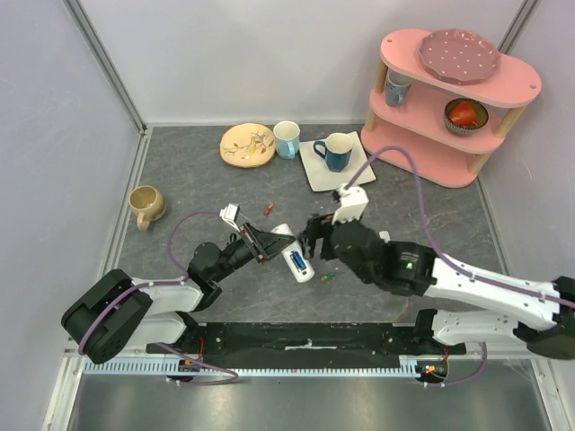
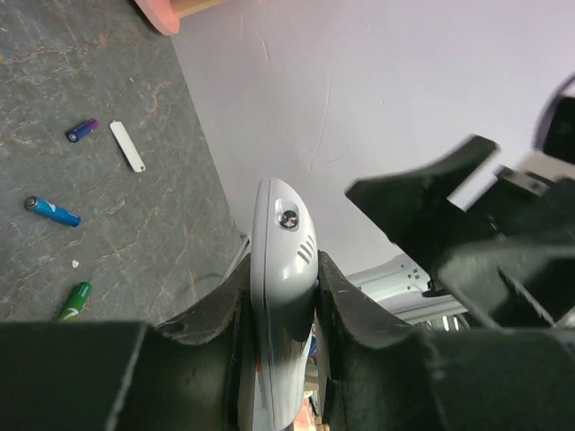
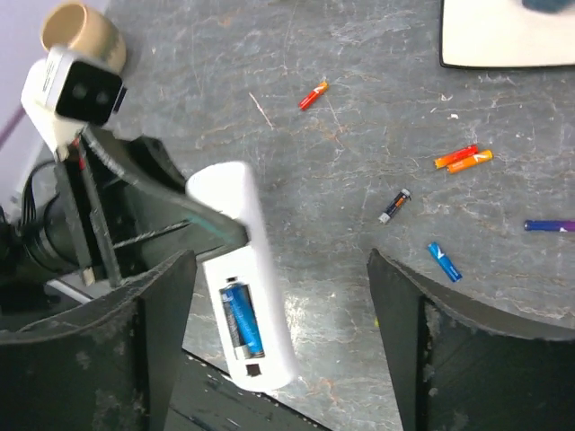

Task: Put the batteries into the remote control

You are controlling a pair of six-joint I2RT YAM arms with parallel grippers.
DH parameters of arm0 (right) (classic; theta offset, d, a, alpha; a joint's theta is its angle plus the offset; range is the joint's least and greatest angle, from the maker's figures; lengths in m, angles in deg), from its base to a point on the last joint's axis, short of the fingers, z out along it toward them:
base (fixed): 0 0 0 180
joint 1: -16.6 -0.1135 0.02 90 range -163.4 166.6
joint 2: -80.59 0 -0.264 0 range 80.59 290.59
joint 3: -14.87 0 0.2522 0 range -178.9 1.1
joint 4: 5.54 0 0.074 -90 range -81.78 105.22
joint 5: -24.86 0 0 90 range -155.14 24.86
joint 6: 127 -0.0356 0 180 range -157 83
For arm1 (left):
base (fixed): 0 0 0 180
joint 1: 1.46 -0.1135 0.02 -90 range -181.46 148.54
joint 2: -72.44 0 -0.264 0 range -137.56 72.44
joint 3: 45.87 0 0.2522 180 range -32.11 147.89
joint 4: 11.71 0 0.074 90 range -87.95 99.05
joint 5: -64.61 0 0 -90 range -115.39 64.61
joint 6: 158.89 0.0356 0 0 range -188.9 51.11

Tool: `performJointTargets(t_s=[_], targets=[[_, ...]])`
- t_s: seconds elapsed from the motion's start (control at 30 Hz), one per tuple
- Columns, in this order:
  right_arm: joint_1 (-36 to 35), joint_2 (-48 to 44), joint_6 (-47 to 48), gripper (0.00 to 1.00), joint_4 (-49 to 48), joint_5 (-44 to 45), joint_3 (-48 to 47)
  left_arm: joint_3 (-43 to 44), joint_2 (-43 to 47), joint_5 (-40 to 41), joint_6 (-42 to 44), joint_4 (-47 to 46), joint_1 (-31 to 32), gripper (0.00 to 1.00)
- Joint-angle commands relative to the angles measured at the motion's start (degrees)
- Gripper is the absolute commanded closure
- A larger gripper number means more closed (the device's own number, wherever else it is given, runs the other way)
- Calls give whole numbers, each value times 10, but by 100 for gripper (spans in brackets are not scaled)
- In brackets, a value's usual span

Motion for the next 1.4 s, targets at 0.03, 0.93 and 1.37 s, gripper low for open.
performJointTargets(t_s=[0.03, 0.93, 1.37], targets=[[122, -87, -81, 6, -69, -177, 79, 14, 4, -11, -8, -62, 2, 98], [200, -51, -174, 10, -217, -435, 188, 29, -7, -16, -8, -75, 2, 98], [214, -57, -195, 12, -233, -437, 214, 27, -6, -16, -8, -76, 1, 98]])
